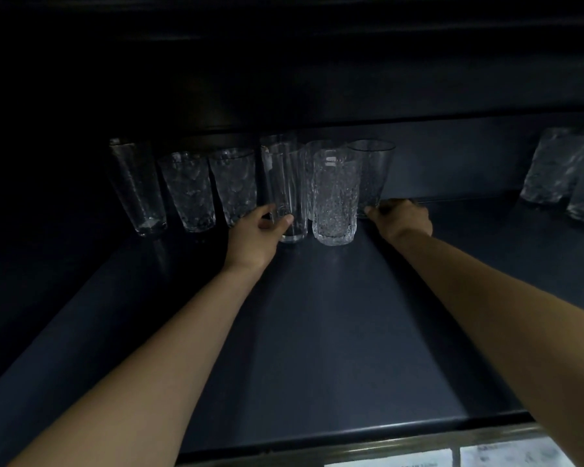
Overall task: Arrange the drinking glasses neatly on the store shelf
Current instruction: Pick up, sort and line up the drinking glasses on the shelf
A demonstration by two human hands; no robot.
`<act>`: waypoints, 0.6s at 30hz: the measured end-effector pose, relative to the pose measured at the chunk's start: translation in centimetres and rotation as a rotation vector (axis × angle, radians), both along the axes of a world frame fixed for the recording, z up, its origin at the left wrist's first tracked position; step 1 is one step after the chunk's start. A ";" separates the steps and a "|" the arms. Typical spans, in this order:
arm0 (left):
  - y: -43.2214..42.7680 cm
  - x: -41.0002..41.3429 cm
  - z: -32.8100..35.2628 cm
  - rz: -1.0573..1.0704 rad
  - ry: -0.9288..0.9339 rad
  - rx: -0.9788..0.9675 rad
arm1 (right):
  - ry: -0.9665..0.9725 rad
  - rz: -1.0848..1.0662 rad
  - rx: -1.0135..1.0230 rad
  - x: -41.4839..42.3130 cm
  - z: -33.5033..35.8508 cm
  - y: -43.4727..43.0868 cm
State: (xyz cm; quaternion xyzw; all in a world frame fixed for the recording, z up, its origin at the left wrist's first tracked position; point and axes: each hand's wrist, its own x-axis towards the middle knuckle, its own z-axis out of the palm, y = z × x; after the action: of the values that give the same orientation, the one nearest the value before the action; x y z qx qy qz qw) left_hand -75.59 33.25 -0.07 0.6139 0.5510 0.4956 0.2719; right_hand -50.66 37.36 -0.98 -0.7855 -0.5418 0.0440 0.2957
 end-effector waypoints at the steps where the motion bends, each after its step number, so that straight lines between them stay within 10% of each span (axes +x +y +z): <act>1: -0.1 0.0 0.0 -0.001 0.001 -0.001 | 0.010 0.000 0.005 0.0 0.0 -0.1; 18: -0.3 -0.3 -0.1 -0.014 -0.033 -0.017 | 0.023 0.000 0.013 0.0 0.0 -0.2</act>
State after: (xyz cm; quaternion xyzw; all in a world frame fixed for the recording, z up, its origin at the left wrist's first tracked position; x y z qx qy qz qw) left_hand -75.92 32.98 -0.18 0.6071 0.5462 0.4992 0.2895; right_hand -50.62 37.19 -1.02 -0.7830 -0.5387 0.0495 0.3070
